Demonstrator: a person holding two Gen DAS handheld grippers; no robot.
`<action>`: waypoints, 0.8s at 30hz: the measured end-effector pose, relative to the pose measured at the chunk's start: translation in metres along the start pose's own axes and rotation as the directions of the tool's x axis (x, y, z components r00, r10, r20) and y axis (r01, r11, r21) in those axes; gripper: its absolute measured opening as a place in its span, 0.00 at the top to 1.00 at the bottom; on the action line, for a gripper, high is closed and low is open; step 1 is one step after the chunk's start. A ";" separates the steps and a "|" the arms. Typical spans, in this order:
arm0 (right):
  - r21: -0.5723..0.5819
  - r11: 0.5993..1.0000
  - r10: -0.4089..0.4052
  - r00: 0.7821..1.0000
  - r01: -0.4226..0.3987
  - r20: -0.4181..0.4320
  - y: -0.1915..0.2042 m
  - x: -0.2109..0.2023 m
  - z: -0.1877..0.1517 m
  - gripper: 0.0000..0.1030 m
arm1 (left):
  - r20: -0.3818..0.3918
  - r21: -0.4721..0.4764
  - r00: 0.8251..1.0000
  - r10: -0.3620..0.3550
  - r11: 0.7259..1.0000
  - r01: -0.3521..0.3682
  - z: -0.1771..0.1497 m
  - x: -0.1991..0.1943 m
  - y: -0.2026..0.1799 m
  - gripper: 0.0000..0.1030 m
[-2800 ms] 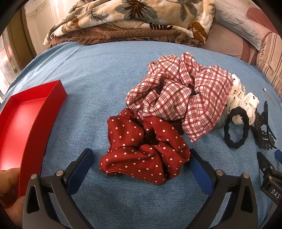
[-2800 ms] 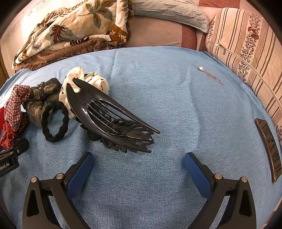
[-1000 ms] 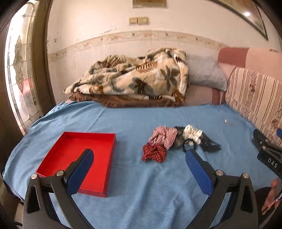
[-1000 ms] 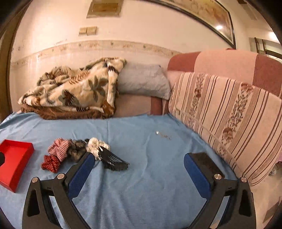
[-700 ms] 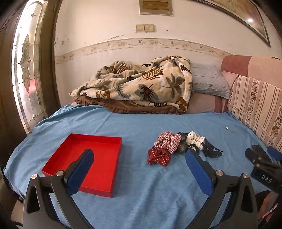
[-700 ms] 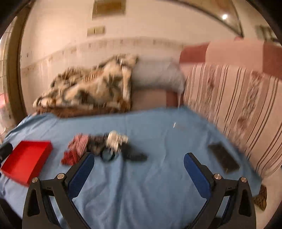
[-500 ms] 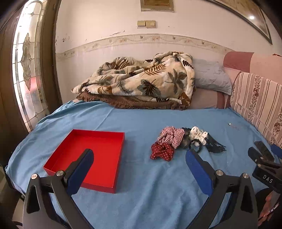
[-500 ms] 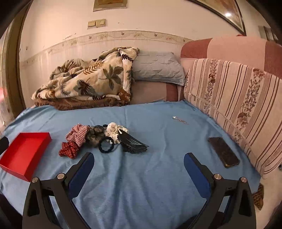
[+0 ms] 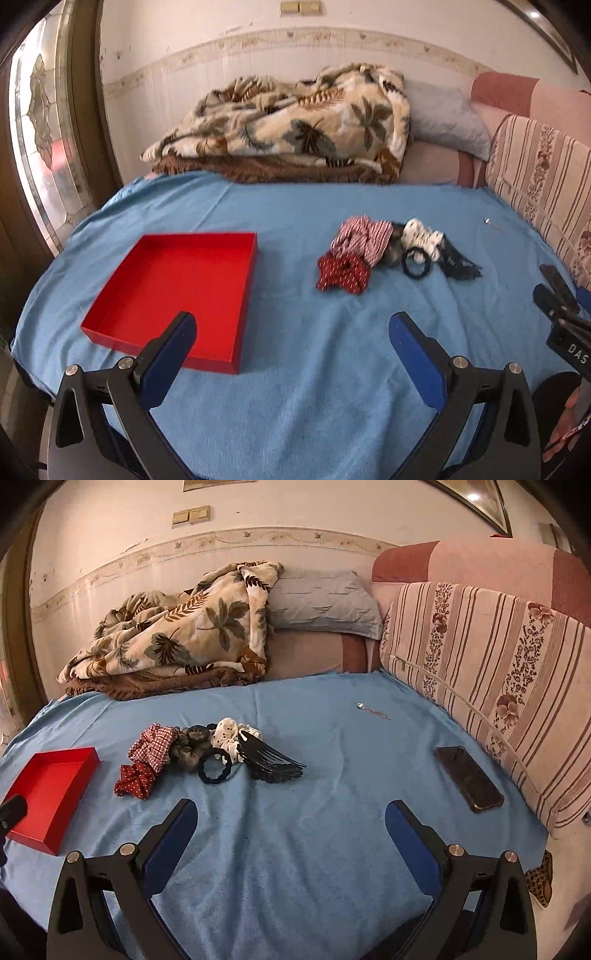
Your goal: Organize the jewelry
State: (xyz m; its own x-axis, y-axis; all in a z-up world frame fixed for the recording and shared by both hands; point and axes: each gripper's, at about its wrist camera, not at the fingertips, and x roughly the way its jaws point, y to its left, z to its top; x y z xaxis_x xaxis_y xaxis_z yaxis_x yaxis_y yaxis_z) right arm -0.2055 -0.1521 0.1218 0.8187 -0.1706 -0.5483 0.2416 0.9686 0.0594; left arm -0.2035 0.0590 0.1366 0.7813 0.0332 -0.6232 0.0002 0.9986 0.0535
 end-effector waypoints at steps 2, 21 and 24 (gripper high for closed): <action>0.003 1.000 0.011 1.000 -0.011 -0.006 0.001 0.003 -0.003 0.00 | -0.018 0.002 1.000 0.005 1.000 -0.004 -0.003 0.006 0.001 0.00; -0.009 0.980 0.196 0.966 -0.200 -0.166 0.010 0.076 0.006 0.14 | -0.114 -0.039 0.990 -0.083 0.996 0.079 0.019 0.055 0.040 0.12; -0.033 0.976 0.206 0.964 -0.214 -0.170 0.013 0.091 0.012 0.17 | -0.162 -0.049 0.974 -0.160 0.987 0.154 0.033 0.068 0.037 0.39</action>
State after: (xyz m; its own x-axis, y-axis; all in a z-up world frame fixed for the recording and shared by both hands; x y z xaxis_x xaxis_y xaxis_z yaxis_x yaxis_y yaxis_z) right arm -0.1212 -0.1571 0.0823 0.7501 0.0654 -0.6581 0.0434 0.9881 0.1477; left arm -0.1298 0.0966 0.1219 0.6596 -0.1210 -0.7419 0.0901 0.9926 -0.0817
